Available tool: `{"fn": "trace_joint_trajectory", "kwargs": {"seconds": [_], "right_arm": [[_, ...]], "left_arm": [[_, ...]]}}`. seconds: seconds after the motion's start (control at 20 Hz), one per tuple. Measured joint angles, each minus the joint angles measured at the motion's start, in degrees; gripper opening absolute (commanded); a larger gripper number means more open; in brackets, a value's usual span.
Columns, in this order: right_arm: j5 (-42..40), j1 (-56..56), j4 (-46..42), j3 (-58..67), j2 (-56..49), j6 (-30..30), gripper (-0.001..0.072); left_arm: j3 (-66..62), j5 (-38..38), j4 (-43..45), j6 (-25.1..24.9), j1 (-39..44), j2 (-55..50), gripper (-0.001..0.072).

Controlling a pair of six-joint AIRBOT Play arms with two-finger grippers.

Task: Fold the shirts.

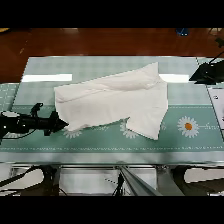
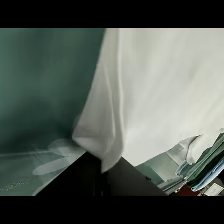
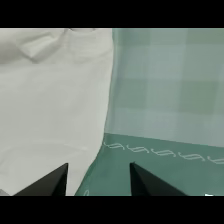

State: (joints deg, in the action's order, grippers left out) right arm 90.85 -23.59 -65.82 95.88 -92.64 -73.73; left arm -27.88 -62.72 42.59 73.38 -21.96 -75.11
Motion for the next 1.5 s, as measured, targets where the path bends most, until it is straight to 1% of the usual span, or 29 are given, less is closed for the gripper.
{"fn": "trace_joint_trajectory", "kwargs": {"seconds": [0.1, 0.15, 0.4, 0.65, 0.9, 0.95, 1.05, 1.1, 1.15, 1.3, 1.5], "right_arm": [[0.1, -2.2, -0.1, -2.0, 0.5, 0.2, 0.0484], [0.1, -3.5, 0.1, -3.8, 0.8, 0.2, 0.0511], [-1.3, -7.5, 4.6, -17.7, 1.5, 2.3, 0.0511], [-11.0, -6.0, 13.5, -31.1, 1.6, 6.3, 0.0509], [-21.0, 0.4, 15.9, -36.3, 1.5, 7.0, 0.0504], [-22.3, 1.6, 16.3, -36.7, 1.4, 6.4, 0.0438], [-24.7, 4.3, 16.3, -37.2, 1.0, 5.1, 0.0234], [-25.8, 5.5, 15.8, -37.4, 0.9, 4.7, 0.0059], [-26.7, 6.5, 15.4, -37.5, 0.9, 4.4, 0.0029], [-27.4, 7.5, 14.6, -36.9, 2.5, 4.0, 0.0028], [-24.8, 5.4, 16.6, -31.3, 10.9, 6.6, 0.0028]], "left_arm": [[0.0, -0.3, -0.1, -1.0, 0.4, -0.4, 0.0024], [0.0, -0.5, -0.1, -1.5, 0.5, -0.5, 0.0025], [0.0, -2.0, 0.4, -3.5, 0.8, -0.8, 0.0024], [0.0, -3.2, 0.2, -5.0, 0.8, -0.9, 0.0024], [0.0, -3.4, -0.6, -6.1, 0.8, -0.9, 0.0024], [0.0, -3.5, -0.7, -6.3, 0.8, -0.9, 0.0024], [0.0, -3.5, -1.0, -6.9, 0.8, -0.9, 0.0024], [0.0, -3.6, -1.3, -7.6, 0.8, -0.9, 0.0024], [0.0, -3.5, -1.7, -8.6, 0.8, -0.9, 0.0024], [-1.1, -3.8, -4.0, -11.8, 0.8, -0.7, 0.0022], [-9.3, -10.5, -9.3, -16.2, 0.8, 3.7, 0.0022]]}}
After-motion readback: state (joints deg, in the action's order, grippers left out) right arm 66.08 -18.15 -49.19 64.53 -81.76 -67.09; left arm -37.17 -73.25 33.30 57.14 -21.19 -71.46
